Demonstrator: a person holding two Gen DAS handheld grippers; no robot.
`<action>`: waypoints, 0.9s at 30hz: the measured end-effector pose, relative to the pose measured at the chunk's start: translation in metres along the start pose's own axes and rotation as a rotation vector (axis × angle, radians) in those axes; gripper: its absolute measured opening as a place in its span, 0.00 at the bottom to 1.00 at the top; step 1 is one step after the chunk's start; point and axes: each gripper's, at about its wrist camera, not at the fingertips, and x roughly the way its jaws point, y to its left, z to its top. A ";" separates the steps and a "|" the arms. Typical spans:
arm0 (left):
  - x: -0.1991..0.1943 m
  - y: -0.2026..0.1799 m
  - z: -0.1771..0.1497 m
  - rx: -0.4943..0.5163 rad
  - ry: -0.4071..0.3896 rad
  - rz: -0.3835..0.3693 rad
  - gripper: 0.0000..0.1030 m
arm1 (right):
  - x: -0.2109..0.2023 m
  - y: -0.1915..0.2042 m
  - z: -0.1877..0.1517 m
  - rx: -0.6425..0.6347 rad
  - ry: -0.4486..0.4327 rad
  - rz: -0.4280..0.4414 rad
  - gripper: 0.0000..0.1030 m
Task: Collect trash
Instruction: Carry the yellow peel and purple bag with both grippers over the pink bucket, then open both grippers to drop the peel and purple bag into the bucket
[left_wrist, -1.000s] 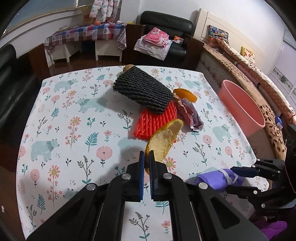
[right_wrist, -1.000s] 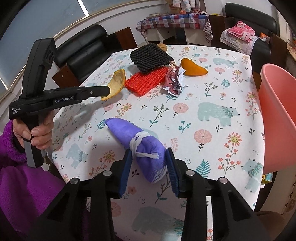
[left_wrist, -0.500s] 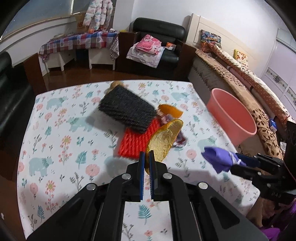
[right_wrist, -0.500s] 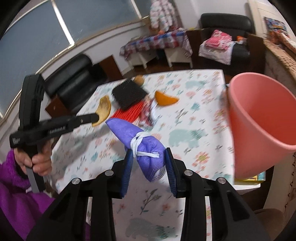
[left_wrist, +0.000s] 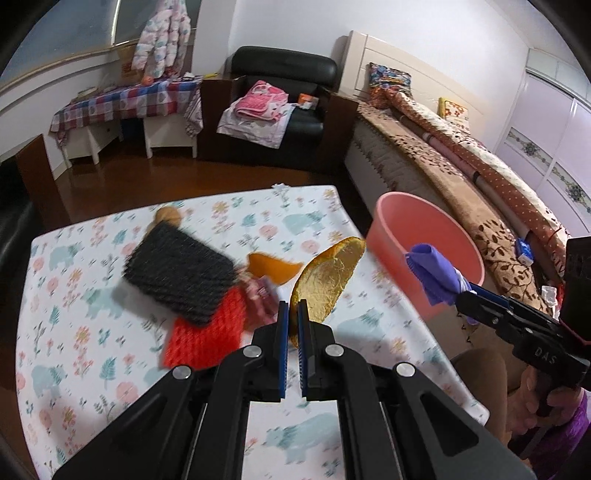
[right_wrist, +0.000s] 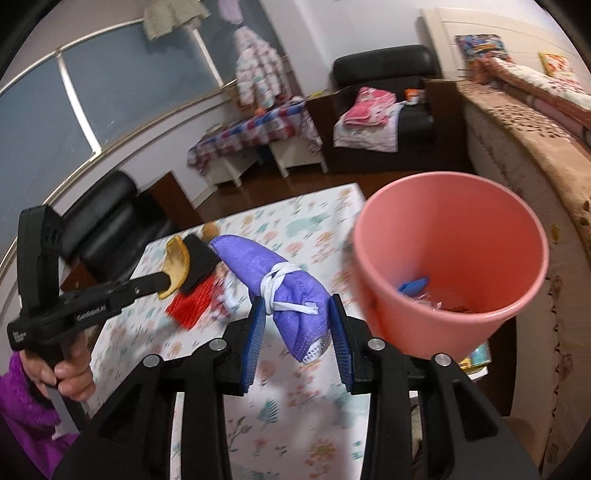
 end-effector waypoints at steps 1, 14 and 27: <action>0.002 -0.003 0.003 0.004 -0.002 -0.006 0.04 | -0.001 -0.004 0.001 0.009 -0.007 -0.008 0.34; 0.032 -0.059 0.039 0.067 -0.002 -0.095 0.04 | -0.008 -0.052 0.017 0.123 -0.074 -0.125 0.34; 0.081 -0.121 0.063 0.133 0.056 -0.169 0.04 | 0.003 -0.092 0.015 0.230 -0.066 -0.210 0.35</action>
